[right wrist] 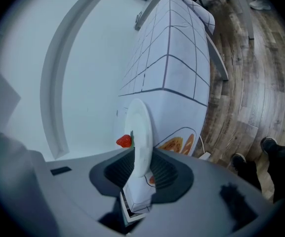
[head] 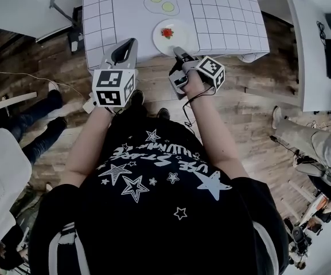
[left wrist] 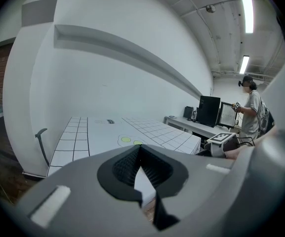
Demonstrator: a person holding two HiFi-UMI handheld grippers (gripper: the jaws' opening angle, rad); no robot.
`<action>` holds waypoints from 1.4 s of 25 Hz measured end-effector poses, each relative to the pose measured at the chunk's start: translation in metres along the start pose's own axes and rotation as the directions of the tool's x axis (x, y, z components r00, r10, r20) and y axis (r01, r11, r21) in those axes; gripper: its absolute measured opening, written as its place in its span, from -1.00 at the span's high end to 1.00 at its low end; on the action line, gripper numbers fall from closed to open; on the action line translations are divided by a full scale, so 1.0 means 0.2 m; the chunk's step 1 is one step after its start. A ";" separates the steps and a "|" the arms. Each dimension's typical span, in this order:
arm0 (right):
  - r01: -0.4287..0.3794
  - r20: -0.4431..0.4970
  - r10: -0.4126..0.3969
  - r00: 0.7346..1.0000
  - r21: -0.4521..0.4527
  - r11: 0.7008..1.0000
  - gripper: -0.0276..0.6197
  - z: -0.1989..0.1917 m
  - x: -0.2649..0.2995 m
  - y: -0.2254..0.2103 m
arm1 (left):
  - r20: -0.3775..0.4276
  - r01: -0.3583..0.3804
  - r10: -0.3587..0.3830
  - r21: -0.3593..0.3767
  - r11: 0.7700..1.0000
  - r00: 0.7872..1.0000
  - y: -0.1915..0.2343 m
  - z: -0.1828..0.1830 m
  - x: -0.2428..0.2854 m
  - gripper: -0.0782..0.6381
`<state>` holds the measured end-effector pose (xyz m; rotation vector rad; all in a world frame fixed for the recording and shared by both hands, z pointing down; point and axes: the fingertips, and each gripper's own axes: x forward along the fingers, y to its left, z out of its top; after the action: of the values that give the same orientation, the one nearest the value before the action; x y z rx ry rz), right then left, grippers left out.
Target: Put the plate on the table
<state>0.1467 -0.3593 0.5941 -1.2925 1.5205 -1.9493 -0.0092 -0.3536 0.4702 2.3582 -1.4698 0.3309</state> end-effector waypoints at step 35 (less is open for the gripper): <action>-0.256 -0.060 0.251 0.966 -0.336 0.906 0.73 0.03 -0.47 0.53 | 0.102 -0.064 0.061 0.027 0.998 0.993 -0.39 0.14 -0.19 0.76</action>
<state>0.1753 -0.3321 0.4573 -1.1334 1.9912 -1.5839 0.0443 -0.3022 0.4173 2.3888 -1.5980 0.2539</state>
